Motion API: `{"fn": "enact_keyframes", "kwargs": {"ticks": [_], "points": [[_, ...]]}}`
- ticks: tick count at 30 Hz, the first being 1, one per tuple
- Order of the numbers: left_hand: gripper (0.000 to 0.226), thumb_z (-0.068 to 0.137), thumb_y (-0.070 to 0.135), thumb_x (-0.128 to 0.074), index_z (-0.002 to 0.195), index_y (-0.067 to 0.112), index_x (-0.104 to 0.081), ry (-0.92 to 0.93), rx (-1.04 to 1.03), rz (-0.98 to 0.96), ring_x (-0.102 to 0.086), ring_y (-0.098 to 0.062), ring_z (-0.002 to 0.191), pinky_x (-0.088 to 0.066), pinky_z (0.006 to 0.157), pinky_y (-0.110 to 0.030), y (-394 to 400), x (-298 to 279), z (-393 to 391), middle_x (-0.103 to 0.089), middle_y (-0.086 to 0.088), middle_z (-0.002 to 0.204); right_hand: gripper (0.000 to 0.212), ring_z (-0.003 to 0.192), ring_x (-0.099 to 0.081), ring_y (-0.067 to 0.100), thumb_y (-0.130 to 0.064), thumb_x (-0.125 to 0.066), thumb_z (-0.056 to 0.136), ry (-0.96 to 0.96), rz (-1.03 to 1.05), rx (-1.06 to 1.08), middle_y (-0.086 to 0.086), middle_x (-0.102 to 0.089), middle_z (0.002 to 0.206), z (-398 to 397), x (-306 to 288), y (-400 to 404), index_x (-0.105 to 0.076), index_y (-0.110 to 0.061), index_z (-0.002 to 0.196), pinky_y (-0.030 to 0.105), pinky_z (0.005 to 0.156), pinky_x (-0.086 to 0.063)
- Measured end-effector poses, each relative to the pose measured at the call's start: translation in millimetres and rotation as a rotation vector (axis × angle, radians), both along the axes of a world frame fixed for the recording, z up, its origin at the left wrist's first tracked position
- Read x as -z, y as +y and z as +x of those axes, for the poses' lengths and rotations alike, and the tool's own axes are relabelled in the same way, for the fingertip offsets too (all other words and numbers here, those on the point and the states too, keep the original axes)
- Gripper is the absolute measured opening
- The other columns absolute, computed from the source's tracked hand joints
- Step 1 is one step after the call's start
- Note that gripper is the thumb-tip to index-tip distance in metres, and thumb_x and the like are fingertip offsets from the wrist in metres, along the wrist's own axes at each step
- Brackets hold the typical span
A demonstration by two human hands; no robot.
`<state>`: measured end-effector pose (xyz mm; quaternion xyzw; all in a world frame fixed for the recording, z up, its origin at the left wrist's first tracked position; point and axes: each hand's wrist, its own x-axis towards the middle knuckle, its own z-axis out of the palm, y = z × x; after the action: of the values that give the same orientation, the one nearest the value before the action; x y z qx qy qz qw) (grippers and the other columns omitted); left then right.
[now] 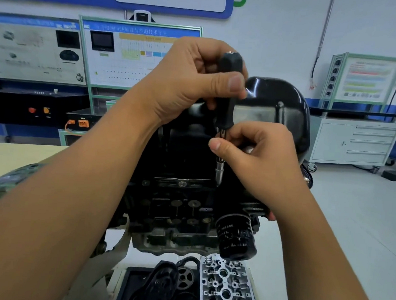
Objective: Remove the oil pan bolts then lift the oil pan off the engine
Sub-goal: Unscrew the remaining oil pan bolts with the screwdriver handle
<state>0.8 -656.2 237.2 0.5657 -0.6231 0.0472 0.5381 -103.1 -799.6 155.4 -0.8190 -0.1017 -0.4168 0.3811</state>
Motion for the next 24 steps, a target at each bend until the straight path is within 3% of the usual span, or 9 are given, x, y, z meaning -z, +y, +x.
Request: {"fn": "enact_keyframes", "kwargs": {"ticks": [2, 4, 7, 9, 12, 16, 18, 21, 24], "points": [[0.049, 0.071, 0.047, -0.084, 0.096, 0.009, -0.066, -0.01, -0.022, -0.027, -0.069, -0.024, 0.076, -0.052, 0.053, -0.026, -1.9, 1.3, -2.1, -0.072, -0.006, 0.082, 0.022, 0.054, -0.058, -0.001, -0.025, -0.088, 0.079, -0.028, 0.064, -0.005, -0.008, -0.068, 0.063, 0.7, 1.3, 1.9, -0.071, -0.022, 0.067, 0.009, 0.057, -0.043], [0.051, 0.073, 0.05, -0.082, 0.099, 0.009, -0.067, -0.024, -0.014, -0.011, -0.071, -0.02, 0.077, -0.052, 0.054, -0.024, -2.9, 0.6, -3.7, -0.074, -0.004, 0.084, 0.024, 0.055, -0.056, -0.001, -0.021, -0.088, 0.08, -0.033, 0.064, 0.005, -0.007, -0.067, 0.063, 2.0, 2.1, 2.2, -0.069, -0.022, 0.065, 0.008, 0.057, -0.042], [0.031, 0.082, 0.031, -0.08, 0.105, 0.012, -0.072, -0.019, 0.008, 0.026, -0.072, -0.014, 0.08, -0.05, 0.058, -0.02, -0.6, -1.8, -2.1, -0.079, -0.003, 0.091, 0.025, 0.053, -0.05, 0.001, -0.018, -0.082, 0.086, 0.011, 0.032, -0.019, -0.006, -0.06, 0.055, 2.7, 1.2, -1.1, -0.068, -0.02, 0.066, 0.01, 0.056, -0.039], [0.025, 0.082, 0.021, -0.074, 0.105, 0.012, -0.073, -0.004, 0.025, 0.034, -0.071, -0.016, 0.081, -0.051, 0.059, -0.021, 1.4, -3.1, 1.0, -0.079, -0.004, 0.093, 0.023, 0.057, -0.051, 0.003, -0.018, -0.08, 0.089, 0.039, 0.026, -0.059, -0.001, -0.065, 0.06, 2.6, 1.0, -3.7, -0.07, -0.018, 0.069, 0.016, 0.056, -0.041], [0.029, 0.078, 0.025, -0.084, 0.1, 0.011, -0.071, -0.012, 0.016, 0.016, -0.069, -0.02, 0.081, -0.053, 0.063, -0.024, 0.3, -1.9, 1.9, -0.075, -0.002, 0.087, 0.017, 0.059, -0.059, 0.007, -0.022, -0.084, 0.084, 0.002, 0.1, -0.079, -0.002, -0.069, 0.064, 3.2, 2.8, -2.7, -0.074, -0.019, 0.071, 0.019, 0.061, -0.048], [0.039, 0.073, 0.033, -0.086, 0.094, 0.009, -0.063, -0.023, 0.022, -0.015, -0.065, -0.012, 0.079, -0.054, 0.07, -0.022, -3.7, 0.7, -0.7, -0.067, 0.008, 0.082, 0.018, 0.065, -0.067, 0.018, -0.023, -0.09, 0.078, -0.055, 0.137, -0.027, 0.0, -0.071, 0.066, 5.6, 4.5, -0.3, -0.075, -0.016, 0.071, 0.023, 0.063, -0.054], [0.037, 0.074, 0.03, -0.088, 0.097, 0.01, -0.067, -0.023, 0.018, 0.009, -0.068, -0.019, 0.083, -0.054, 0.068, -0.023, -3.0, 0.2, -1.3, -0.071, 0.003, 0.084, 0.017, 0.065, -0.065, 0.02, -0.02, -0.087, 0.081, -0.043, 0.125, -0.054, 0.003, -0.071, 0.066, 5.6, 4.0, -1.5, -0.075, -0.013, 0.071, 0.026, 0.064, -0.053], [0.03, 0.077, 0.023, -0.083, 0.104, 0.014, -0.073, -0.041, 0.031, 0.041, -0.07, -0.025, 0.086, -0.054, 0.064, -0.025, -1.3, -1.5, -0.2, -0.077, -0.005, 0.091, 0.015, 0.061, -0.059, 0.011, -0.016, -0.082, 0.087, -0.008, 0.106, -0.089, 0.004, -0.071, 0.068, 4.6, 2.7, -2.2, -0.075, -0.013, 0.073, 0.019, 0.063, -0.048], [0.027, 0.076, 0.019, -0.083, 0.101, 0.015, -0.074, -0.03, 0.028, 0.021, -0.07, -0.025, 0.084, -0.055, 0.066, -0.029, -0.7, -2.1, 2.8, -0.076, -0.004, 0.088, 0.014, 0.067, -0.065, 0.021, -0.017, -0.08, 0.089, 0.007, 0.095, -0.09, 0.003, -0.073, 0.07, 4.8, 3.6, -0.5, -0.076, -0.015, 0.076, 0.024, 0.066, -0.051]]}}
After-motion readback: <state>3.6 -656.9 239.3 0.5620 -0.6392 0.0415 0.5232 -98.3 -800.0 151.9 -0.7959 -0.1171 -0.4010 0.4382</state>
